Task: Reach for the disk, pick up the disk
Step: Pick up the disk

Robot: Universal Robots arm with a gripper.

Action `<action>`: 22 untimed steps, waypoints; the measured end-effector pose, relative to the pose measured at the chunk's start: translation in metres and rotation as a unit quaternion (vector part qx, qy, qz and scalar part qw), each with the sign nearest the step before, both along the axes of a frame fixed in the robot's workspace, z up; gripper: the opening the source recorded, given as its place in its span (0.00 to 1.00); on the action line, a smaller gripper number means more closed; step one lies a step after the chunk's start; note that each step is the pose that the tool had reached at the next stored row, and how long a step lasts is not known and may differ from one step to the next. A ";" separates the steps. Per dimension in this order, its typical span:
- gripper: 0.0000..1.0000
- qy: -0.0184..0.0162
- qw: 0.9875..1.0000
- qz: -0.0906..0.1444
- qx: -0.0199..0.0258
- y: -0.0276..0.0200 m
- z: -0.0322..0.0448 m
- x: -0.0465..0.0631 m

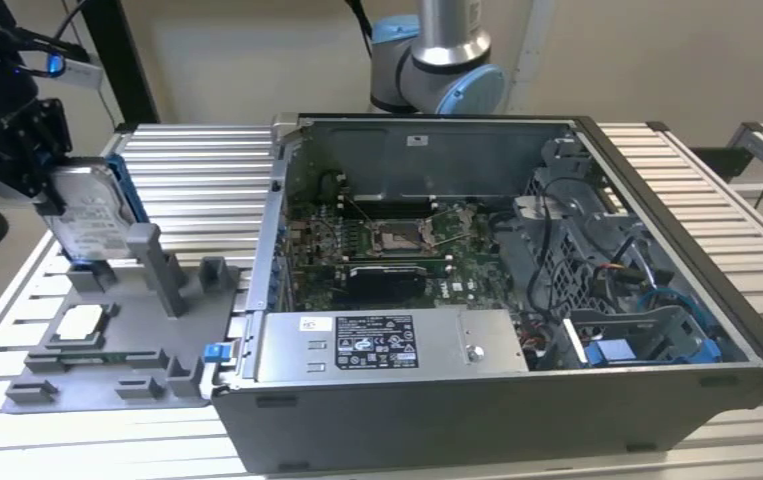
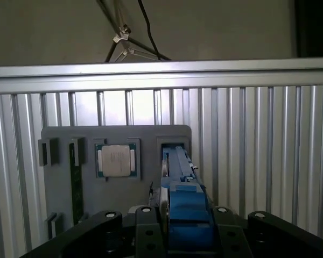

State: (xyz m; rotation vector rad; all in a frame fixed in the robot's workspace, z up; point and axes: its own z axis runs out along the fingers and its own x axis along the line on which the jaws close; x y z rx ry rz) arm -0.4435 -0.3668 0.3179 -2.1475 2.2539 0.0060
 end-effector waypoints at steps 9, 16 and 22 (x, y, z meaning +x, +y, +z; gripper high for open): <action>0.00 0.000 1.000 0.000 0.000 -0.0001 0.0130 0.000; 0.00 0.000 1.000 0.000 0.000 0.0000 0.0222 0.000; 0.00 0.000 1.000 0.000 0.000 0.0000 0.0303 0.000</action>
